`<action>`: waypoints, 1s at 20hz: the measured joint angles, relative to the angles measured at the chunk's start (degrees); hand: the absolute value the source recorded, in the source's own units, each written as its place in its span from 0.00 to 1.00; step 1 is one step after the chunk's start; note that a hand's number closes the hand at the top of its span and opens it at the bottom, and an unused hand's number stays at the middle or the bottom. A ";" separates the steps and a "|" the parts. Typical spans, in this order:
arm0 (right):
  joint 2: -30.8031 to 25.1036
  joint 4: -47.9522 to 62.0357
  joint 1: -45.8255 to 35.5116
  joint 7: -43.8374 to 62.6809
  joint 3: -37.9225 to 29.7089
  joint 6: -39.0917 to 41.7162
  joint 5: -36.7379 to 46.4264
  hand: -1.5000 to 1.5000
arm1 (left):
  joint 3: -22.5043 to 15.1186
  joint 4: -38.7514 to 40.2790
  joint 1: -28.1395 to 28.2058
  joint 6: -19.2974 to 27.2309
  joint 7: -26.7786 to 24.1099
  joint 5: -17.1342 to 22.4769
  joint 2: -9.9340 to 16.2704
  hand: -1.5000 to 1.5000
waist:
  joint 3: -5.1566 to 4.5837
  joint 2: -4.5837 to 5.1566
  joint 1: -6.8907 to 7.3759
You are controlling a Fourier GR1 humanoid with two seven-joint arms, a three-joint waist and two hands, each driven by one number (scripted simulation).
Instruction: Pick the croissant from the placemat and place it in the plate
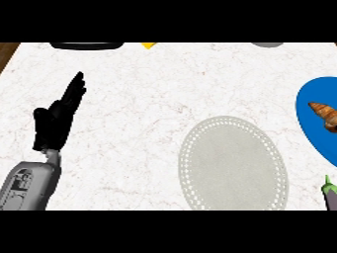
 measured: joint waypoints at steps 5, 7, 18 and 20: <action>-6.19 3.77 0.19 1.22 -6.98 4.56 -6.38 0.00 | 0.62 0.76 0.13 -0.28 -0.82 0.00 0.11 0.50 | 0.01 0.11 -0.20; -9.60 5.36 0.95 1.61 -9.30 6.68 -8.36 0.00 | 0.83 0.15 0.06 -0.70 -0.46 0.24 0.39 0.50 | 0.06 0.14 -0.15; -19.86 9.94 10.12 -1.55 -14.50 14.94 -12.53 0.00 | 0.62 -0.14 -0.03 -0.88 -0.48 -0.23 -0.23 0.50 | 0.38 0.60 0.29; -20.43 9.88 11.29 -1.75 -14.66 15.11 -12.62 0.00 | 0.33 -0.05 -0.09 -0.29 -0.52 -0.66 -0.82 0.50 | 0.46 0.65 0.33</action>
